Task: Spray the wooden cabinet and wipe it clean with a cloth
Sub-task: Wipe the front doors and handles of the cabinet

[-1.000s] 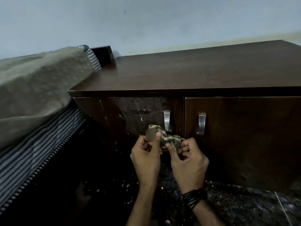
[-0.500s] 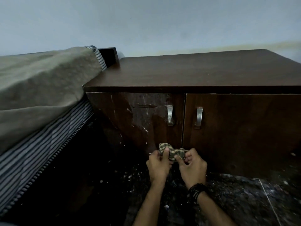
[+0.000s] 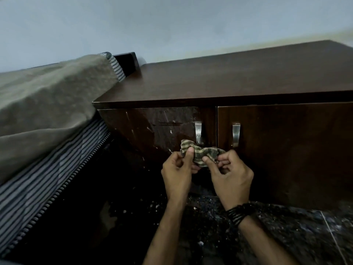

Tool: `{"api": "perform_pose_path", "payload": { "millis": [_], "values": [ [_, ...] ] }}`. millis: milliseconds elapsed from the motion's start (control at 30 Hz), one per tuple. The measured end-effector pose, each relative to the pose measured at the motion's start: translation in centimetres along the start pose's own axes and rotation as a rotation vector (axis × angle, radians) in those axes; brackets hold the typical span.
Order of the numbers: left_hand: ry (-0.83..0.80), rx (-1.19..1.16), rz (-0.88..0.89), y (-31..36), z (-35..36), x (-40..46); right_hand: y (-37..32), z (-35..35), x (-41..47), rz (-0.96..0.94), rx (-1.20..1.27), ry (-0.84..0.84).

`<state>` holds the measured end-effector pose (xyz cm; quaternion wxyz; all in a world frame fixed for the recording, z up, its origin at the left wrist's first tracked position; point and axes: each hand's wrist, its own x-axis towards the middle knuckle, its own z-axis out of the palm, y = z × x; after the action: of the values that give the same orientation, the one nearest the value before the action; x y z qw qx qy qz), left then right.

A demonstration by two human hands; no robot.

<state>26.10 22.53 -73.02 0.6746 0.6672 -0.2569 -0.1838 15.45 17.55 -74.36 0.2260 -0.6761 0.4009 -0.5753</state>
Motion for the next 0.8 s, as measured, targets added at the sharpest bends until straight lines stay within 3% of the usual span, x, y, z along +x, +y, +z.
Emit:
{"api": "perform_pose_path", "payload": {
  "millis": [433, 800],
  "values": [
    [0.005, 0.075, -0.018, -4.3, -0.2, -0.1, 4.8, 1.2, -2.6, -0.099, -0.006, -0.142],
    [-0.076, 0.129, -0.193, -10.4, -0.9, -0.5, 8.1, 2.5, -6.1, 0.127, -0.147, -0.312]
  ]
}}
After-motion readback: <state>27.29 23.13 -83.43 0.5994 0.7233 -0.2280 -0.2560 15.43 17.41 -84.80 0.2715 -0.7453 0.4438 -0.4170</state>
